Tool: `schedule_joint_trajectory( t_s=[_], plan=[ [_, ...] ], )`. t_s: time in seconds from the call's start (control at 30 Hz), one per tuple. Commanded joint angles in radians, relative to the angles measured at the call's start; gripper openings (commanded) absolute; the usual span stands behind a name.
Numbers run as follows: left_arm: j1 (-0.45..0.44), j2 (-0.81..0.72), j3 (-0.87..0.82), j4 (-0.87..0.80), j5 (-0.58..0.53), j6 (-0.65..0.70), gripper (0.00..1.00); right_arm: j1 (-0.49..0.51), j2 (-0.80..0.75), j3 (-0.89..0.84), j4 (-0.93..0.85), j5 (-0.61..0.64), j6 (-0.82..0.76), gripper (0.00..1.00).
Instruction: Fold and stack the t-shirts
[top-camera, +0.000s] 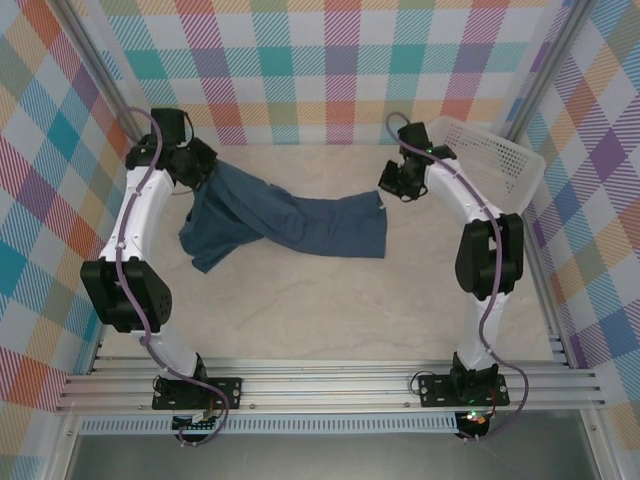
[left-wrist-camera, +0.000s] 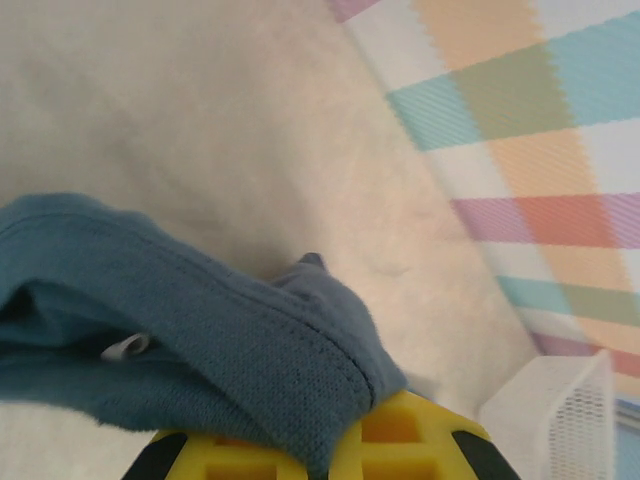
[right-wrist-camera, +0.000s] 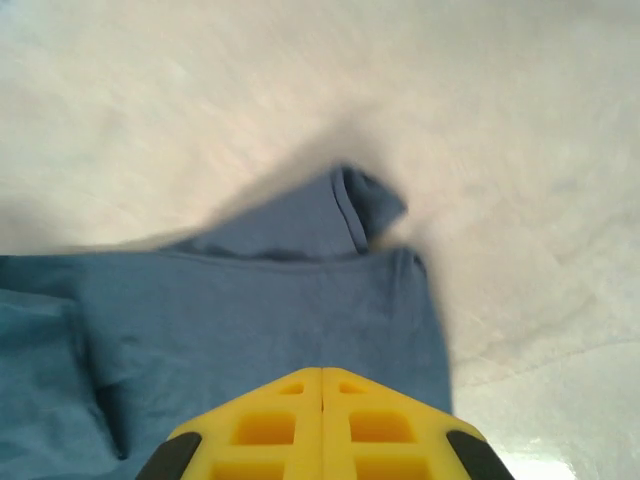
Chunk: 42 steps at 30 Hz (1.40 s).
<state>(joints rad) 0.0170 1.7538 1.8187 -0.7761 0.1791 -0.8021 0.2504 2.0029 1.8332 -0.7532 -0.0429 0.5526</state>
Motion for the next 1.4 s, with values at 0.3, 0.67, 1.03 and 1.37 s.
schedule_joint_trajectory(
  t_s=[0.3, 0.67, 1.03, 1.37],
  plan=[
    [0.033, 0.260, 0.490, -0.126, 0.159, -0.022, 0.00, 0.033, 0.053, 0.188, -0.115, -0.088, -0.023, 0.01],
    [0.137, -0.111, -0.223, -0.145, -0.124, 0.066, 0.00, 0.175, 0.211, 0.072, -0.005, -0.136, 0.134, 0.25],
    [0.145, -0.178, -0.419, -0.129, -0.202, 0.102, 0.00, 0.180, 0.404, 0.191, 0.052, -0.125, 0.068, 0.40],
    [0.145, -0.126, -0.377, -0.133, -0.198, 0.114, 0.00, 0.172, 0.483, 0.285, 0.087, -0.225, 0.018, 0.34]
  ],
)
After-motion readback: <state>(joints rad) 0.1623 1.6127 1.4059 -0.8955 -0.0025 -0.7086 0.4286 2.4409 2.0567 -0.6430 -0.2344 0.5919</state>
